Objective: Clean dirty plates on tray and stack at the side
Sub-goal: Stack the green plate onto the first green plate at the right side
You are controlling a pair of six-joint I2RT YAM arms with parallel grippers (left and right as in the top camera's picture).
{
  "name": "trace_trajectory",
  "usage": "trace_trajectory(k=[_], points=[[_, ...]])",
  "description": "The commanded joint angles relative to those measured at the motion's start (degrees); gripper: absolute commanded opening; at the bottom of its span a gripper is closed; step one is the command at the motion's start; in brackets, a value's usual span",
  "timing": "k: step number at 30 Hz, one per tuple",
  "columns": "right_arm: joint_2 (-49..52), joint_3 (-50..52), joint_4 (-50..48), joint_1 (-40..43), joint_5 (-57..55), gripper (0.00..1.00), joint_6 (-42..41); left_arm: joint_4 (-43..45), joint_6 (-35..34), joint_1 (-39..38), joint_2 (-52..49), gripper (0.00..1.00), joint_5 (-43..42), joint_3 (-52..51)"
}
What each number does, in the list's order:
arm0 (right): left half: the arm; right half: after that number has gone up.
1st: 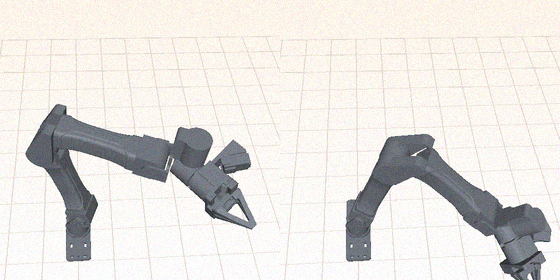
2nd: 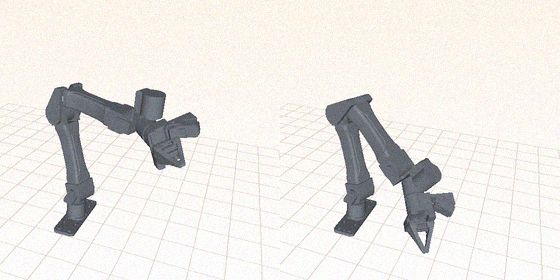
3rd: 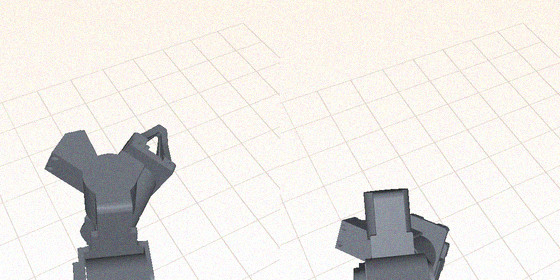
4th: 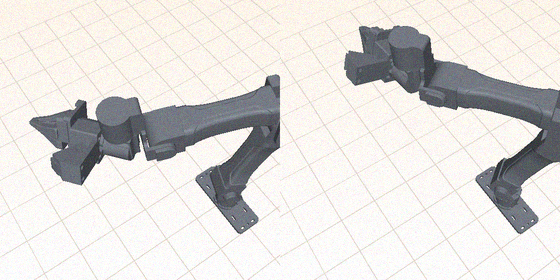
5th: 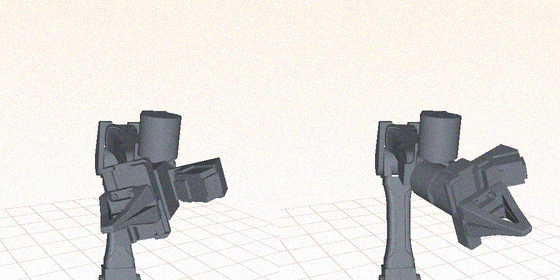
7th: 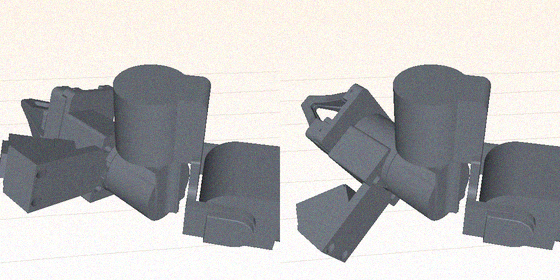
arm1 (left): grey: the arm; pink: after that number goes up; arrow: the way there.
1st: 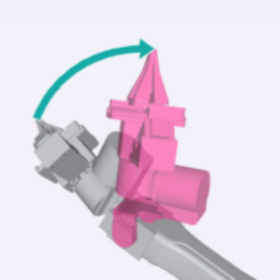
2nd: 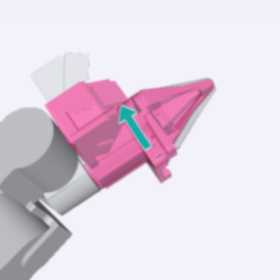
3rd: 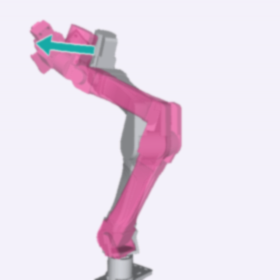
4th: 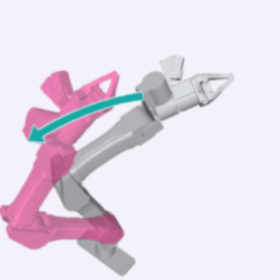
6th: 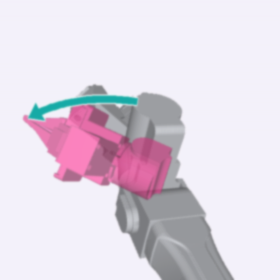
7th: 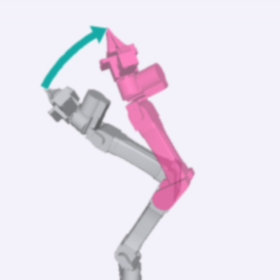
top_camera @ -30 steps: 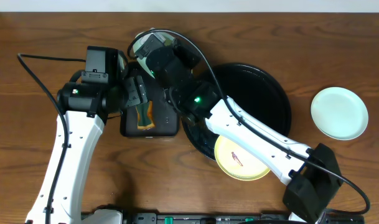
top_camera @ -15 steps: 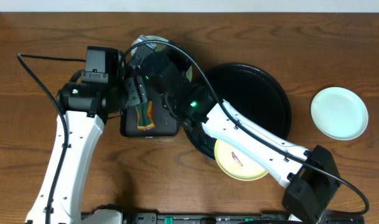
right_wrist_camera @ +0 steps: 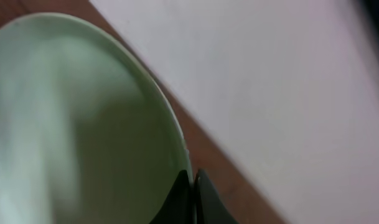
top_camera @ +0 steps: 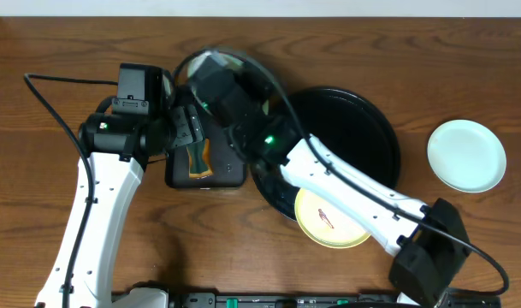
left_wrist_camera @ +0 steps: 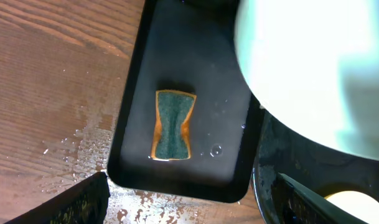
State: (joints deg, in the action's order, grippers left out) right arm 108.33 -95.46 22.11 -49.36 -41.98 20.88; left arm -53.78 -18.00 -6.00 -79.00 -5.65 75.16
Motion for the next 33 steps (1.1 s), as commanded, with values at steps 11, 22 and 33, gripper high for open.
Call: trace_trajectory(k=[11, 22, 33], points=[[-9.46, -1.29, 22.25, 42.77, 62.31, 0.01, -40.98, -0.17, 0.20, 0.20, 0.02, 0.84, 0.11, 0.83], [-5.79, -0.07, 37.40, 74.66, 57.86, 0.01, -39.17, -0.17, 0.20, 0.20, 0.02, 0.84, 0.11, 0.83], [-4.02, 18.27, 27.45, 90.03, 55.28, 0.01, -36.04, -0.17, 0.20, 0.20, 0.02, 0.84, 0.11, 0.83]])
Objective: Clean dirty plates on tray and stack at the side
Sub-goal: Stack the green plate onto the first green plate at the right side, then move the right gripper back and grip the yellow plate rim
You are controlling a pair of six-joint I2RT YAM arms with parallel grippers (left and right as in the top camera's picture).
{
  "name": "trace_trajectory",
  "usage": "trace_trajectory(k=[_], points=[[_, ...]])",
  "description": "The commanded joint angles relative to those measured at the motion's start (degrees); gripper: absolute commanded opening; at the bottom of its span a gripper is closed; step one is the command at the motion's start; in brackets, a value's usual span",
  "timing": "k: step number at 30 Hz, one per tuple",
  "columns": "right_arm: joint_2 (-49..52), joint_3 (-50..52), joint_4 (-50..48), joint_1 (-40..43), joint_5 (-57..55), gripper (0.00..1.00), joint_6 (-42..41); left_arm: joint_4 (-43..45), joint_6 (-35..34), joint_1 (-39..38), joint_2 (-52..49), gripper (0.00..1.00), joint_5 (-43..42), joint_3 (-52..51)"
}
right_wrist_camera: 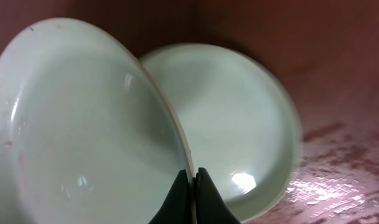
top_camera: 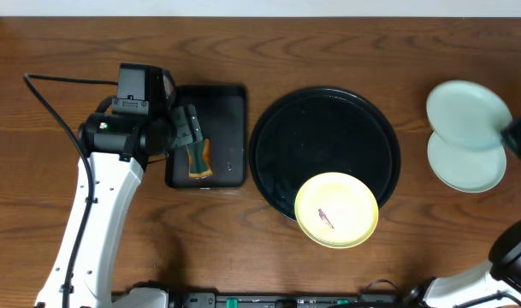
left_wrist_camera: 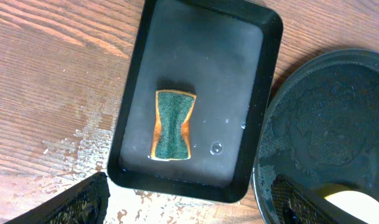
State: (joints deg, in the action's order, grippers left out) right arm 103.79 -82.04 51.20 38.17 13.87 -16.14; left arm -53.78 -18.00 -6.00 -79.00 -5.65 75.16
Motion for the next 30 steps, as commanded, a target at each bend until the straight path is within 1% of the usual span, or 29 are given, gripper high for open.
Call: trace_trajectory(k=[1, 3, 4, 5, 7, 8, 9, 11, 13, 15, 16, 17, 20, 21, 22, 26, 27, 29, 30], points=[[0.52, 7.15, -3.04, 3.45, -0.52, 0.01, 0.98, -0.17, 0.20, 0.20, 0.02, 0.84, 0.11, 0.83], [0.52, 11.65, -6.32, 5.55, 0.81, 0.01, 1.14, -0.17, 0.20, 0.20, 0.02, 0.84, 0.11, 0.83], [0.50, 12.33, -6.99, 5.92, 2.40, 0.01, 2.45, -0.17, 0.20, 0.20, 0.02, 0.84, 0.11, 0.83], [0.50, 12.41, -7.37, 6.12, 4.17, 0.06, 3.65, -0.17, 0.20, 0.20, 0.02, 0.84, 0.11, 0.83], [0.20, 12.17, -8.28, 6.10, 8.22, 0.31, 5.92, -0.17, 0.20, 0.20, 0.02, 0.84, 0.11, 0.83], [-0.33, 11.82, -8.48, 6.01, 10.69, 0.35, 6.54, -0.20, 0.20, 0.20, 0.02, 0.84, 0.11, 0.83], [-2.38, 11.45, -9.97, 5.73, 16.57, 0.38, 8.13, -0.17, 0.20, 0.20, 0.02, 0.84, 0.11, 0.83], [-5.53, 11.45, -12.70, 4.87, 23.04, 0.43, 10.32, -0.20, 0.20, 0.20, 0.02, 0.84, 0.11, 0.83], [-9.40, 11.45, -14.60, 3.32, 26.27, 0.44, 10.45, -0.17, 0.20, 0.20, 0.02, 0.84, 0.11, 0.83], [-13.49, 11.45, -14.71, 0.87, 26.86, 0.44, 10.49, -0.17, 0.20, 0.20, 0.02, 0.84, 0.11, 0.83], [-15.32, 11.45, -14.16, -0.39, 25.14, 0.44, 10.45, -0.17, 0.20, 0.20, 0.02, 0.84, 0.11, 0.83], [-17.99, 11.45, -12.72, -2.58, 19.43, 0.44, 10.03, -0.17, 0.20, 0.20, 0.02, 0.84, 0.11, 0.83], [-21.05, 11.47, -8.66, -5.79, 4.02, 0.37, 6.62, -0.17, 0.20, 0.20, 0.02, 0.84, 0.11, 0.83], [-21.35, 11.52, -7.41, -6.62, 0.07, 0.35, 6.43, -0.17, 0.20, 0.20, 0.02, 0.84, 0.11, 0.83], [-21.33, 11.52, -6.62, -7.19, -1.33, 0.33, 6.43, -0.17, 0.20, 0.20, 0.02, 0.84, 0.11, 0.83], [-19.50, 11.89, -4.66, -8.50, -1.66, 0.33, 6.25, -0.17, 0.20, 0.20, 0.02, 0.84, 0.11, 0.83], [-18.75, 12.04, -4.57, -8.55, -1.64, 0.29, 5.42, -0.17, 0.20, 0.20, 0.02, 0.84, 0.11, 0.83], [-17.00, 12.31, -3.91, -8.57, -0.17, 0.18, 3.74, -0.17, 0.20, 0.20, 0.02, 0.84, 0.11, 0.83], [-16.33, 12.33, -3.65, -8.68, 3.32, 0.17, 5.01, -0.17, 0.20, 0.20, 0.02, 0.84, 0.11, 0.83]])
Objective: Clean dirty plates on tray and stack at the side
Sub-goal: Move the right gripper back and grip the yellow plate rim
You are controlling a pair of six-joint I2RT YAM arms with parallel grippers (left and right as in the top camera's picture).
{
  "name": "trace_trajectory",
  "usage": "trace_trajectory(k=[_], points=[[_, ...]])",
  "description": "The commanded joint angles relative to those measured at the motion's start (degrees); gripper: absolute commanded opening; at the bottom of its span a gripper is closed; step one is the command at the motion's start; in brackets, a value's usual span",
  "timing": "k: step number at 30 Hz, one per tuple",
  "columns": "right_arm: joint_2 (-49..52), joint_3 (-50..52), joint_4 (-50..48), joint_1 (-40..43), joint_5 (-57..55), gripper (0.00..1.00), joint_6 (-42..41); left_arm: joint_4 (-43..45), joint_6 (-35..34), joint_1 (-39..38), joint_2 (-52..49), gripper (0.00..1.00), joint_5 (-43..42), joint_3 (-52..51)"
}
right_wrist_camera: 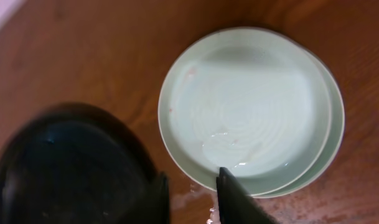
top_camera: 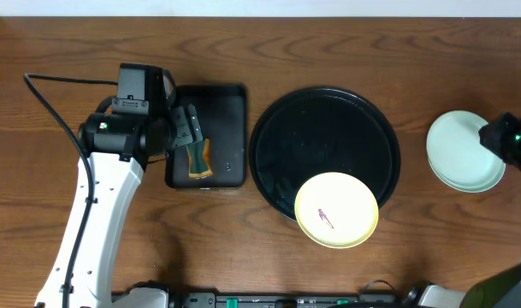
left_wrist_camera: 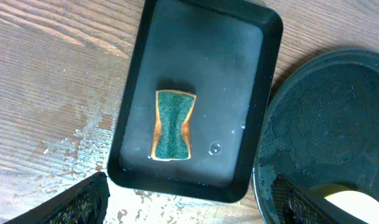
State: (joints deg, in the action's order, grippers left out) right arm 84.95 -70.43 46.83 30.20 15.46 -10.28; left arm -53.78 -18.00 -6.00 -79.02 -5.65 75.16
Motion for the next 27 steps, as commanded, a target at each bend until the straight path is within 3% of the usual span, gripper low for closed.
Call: trace_trajectory(k=[1, 2, 4, 7, 12, 15, 22, 27], points=[[3.06, 0.72, 0.87, -1.01, 7.58, 0.22, 3.50, -0.20, 0.20, 0.20, 0.04, 0.84, 0.11, 0.83], [3.26, 0.72, 1.20, -1.57, 13.75, 0.30, 8.39, -0.17, 0.20, 0.20, 0.04, 0.84, 0.11, 0.83], [3.17, 0.72, 2.95, -3.58, 20.20, 0.32, 12.07, -0.17, 0.20, 0.20, 0.04, 0.84, 0.11, 0.83], [3.17, 0.81, 8.04, -8.11, 20.68, 0.38, 12.87, -0.17, 0.20, 0.20, 0.04, 0.84, 0.11, 0.83], [3.30, 3.69, 15.47, -18.08, 11.06, 0.39, 13.99, -0.17, 0.20, 0.20, 0.04, 0.84, 0.11, 0.83], [3.32, 7.21, 16.85, -23.45, 2.34, 0.40, 10.64, -0.17, 0.20, 0.20, 0.04, 0.84, 0.11, 0.83], [3.32, 18.14, 7.87, -32.63, 0.52, 0.42, 5.88, -0.17, 0.20, 0.20, 0.04, 0.84, 0.11, 0.83], [3.32, 24.83, -3.10, -34.53, -2.40, 0.31, 1.46, -0.17, 0.20, 0.20, 0.04, 0.84, 0.11, 0.83]])
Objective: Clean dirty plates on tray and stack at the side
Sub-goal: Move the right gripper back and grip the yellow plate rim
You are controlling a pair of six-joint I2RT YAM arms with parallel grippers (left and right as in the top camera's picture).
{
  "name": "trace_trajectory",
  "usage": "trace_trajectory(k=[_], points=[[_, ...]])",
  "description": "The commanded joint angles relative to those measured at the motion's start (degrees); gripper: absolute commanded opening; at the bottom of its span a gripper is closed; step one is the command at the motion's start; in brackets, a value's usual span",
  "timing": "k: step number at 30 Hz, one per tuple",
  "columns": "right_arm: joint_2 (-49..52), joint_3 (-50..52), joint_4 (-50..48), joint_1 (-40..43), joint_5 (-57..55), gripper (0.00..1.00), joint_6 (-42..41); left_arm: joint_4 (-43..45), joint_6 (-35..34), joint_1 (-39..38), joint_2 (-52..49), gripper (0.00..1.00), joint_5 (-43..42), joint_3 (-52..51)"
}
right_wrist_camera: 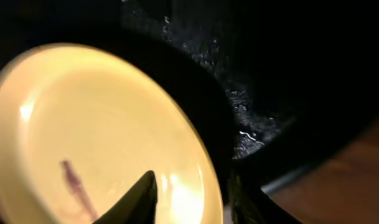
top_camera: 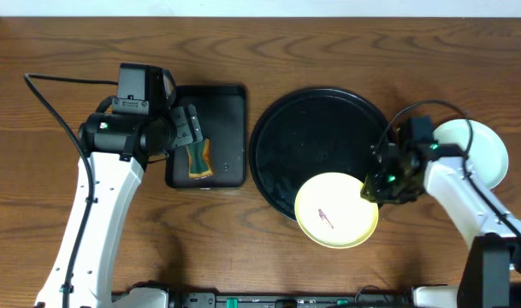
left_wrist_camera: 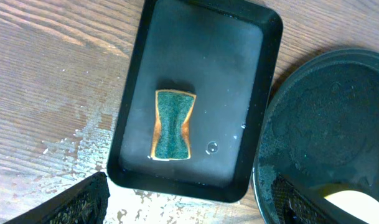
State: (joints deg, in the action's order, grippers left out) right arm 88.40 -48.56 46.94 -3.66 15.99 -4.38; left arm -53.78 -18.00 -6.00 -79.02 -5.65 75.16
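A yellow plate [top_camera: 333, 201] with a reddish smear [right_wrist_camera: 74, 183] lies at the front rim of the round black tray [top_camera: 324, 120]. My right gripper [top_camera: 375, 184] is open at the plate's right edge. One finger [right_wrist_camera: 142, 198] is over the yellow plate [right_wrist_camera: 83, 124] and the other is outside its rim. Pale green plates [top_camera: 487, 145] are stacked on the table at the right, partly behind the right arm. My left gripper [left_wrist_camera: 192, 208] hangs open above the green-and-orange sponge [left_wrist_camera: 173, 124], holding nothing.
The sponge [top_camera: 197, 159] lies in a shallow black rectangular tray [top_camera: 222, 103] left of the round tray. Water spots wet the wood in front of the rectangular tray [left_wrist_camera: 133, 37]. Bare wooden table surrounds both trays.
My right gripper has moved from above the pale green stack at the right to the yellow plate's right rim on the round tray, still open. The left arm and sponge have not moved.
My right gripper first held a pale green plate over the sponge tray. Then it held that plate above another pale green plate at the right. Then the plate lay on the stack with the gripper open above it. Now the gripper is at the yellow plate.
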Motion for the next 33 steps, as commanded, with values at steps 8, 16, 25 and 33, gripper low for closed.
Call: trace_trajectory(k=[8, 16, 25, 33], points=[[-0.28, 4.92, -9.03, -0.68, -2.93, 0.01, -5.44, -0.17, 0.20, 0.20, 0.04, 0.84, 0.11, 0.83], [-0.26, 1.95, -27.10, -0.68, -0.81, 0.01, -1.62, -0.17, 0.20, 0.20, 0.04, 0.84, 0.11, 0.83], [1.64, 1.97, -29.62, -1.90, -3.04, 0.04, -13.27, -0.17, 0.20, 0.20, 0.04, 0.84, 0.11, 0.83], [-1.40, -2.45, -24.28, -2.60, -1.70, 0.40, -15.52, -0.17, 0.20, 0.20, 0.04, 0.84, 0.11, 0.83]])
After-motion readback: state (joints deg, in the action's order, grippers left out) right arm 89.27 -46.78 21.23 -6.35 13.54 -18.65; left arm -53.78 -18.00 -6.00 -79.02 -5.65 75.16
